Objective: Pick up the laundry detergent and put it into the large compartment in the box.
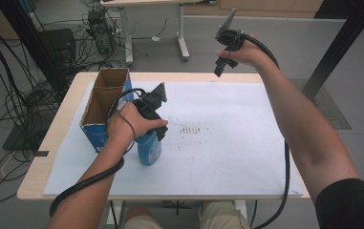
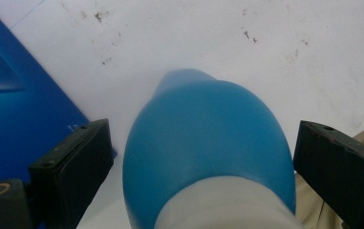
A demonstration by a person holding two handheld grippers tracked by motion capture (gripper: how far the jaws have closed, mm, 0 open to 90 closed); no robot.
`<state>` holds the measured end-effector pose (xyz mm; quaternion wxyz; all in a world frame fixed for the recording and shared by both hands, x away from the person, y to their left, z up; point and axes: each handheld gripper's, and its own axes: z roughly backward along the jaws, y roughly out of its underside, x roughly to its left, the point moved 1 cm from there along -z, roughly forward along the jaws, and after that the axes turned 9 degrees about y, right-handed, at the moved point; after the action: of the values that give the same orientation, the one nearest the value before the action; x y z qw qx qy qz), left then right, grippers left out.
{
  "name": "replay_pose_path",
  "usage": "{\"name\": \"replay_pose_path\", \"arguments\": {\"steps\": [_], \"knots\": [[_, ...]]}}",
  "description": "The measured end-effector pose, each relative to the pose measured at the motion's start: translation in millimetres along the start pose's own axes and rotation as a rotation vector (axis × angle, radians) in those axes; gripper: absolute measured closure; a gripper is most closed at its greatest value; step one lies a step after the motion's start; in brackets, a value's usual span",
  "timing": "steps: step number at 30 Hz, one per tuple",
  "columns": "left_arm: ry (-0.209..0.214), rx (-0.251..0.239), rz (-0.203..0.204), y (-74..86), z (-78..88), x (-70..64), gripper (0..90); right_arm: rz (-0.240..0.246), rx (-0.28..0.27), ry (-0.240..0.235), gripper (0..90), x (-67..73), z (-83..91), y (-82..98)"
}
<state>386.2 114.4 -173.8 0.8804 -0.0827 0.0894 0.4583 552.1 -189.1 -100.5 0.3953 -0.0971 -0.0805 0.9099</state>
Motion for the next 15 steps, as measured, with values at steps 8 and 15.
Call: {"name": "replay_pose_path", "arguments": {"steps": [8,15], "knots": [[0.0,0.001,-0.001,-0.5,0.5,-1.0,6.9,-0.001,-0.002,0.0,5.8,-0.3,0.8,1.0],[-0.005,0.001,-0.004,-1.0,1.1,-1.6,6.9,0.0,-0.003,-0.002,5.8,-0.5,1.3,1.3]]}}
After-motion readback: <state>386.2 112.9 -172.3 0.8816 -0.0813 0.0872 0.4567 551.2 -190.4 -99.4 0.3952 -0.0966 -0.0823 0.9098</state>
